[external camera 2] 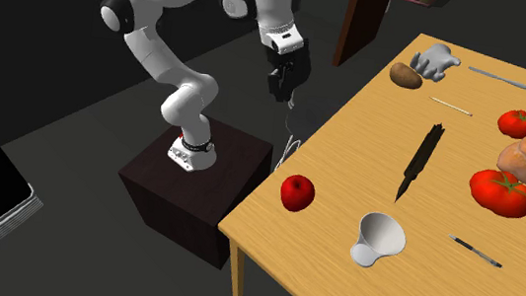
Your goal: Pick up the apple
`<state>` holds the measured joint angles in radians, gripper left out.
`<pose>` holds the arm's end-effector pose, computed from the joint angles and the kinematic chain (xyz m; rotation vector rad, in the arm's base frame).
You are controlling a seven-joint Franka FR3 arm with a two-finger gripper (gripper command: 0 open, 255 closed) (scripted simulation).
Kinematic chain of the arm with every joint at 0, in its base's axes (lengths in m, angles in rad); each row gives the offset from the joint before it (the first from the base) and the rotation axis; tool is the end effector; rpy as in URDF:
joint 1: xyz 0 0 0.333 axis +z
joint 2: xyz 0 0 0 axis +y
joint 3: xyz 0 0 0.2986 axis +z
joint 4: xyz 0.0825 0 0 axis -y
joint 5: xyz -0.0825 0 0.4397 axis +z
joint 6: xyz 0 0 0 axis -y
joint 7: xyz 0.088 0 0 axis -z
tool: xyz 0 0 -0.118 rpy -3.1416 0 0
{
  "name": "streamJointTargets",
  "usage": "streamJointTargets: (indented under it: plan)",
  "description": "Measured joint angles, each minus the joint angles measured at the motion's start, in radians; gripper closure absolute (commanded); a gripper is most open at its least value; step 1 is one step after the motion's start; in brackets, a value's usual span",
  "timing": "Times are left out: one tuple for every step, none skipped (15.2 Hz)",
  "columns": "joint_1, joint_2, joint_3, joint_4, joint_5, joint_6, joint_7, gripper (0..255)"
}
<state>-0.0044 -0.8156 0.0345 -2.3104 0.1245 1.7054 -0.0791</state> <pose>0.3816 0.0275 0.6167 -3.0276 -0.1474 -0.3241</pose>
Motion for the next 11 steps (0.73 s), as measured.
streamJointTargets:
  plan:
    - [0.0,0.0,0.0,0.0,0.0,0.0,0.0,0]
    - [-0.002,0.016,-0.008,0.006,-0.005,0.002,-0.01,0]
    - [-0.005,0.042,-0.019,0.022,-0.012,0.0,-0.024,0]
    - [-0.009,0.072,-0.036,0.041,-0.022,-0.003,-0.044,0]
    - [-0.014,0.107,-0.054,0.061,-0.032,-0.004,-0.067,0]
    - [-0.017,0.146,-0.068,0.084,-0.04,-0.003,-0.086,0]
    - [-0.021,0.178,-0.086,0.108,-0.05,-0.011,-0.108,0]
    - [-0.025,0.214,-0.102,0.138,-0.058,-0.021,-0.129,0]
    - [-0.026,0.257,-0.114,0.164,-0.064,-0.02,-0.146,0]
    - [-0.031,0.291,-0.131,0.19,-0.072,-0.027,-0.169,0]
    - [-0.034,0.329,-0.147,0.217,-0.079,-0.033,-0.192,0]
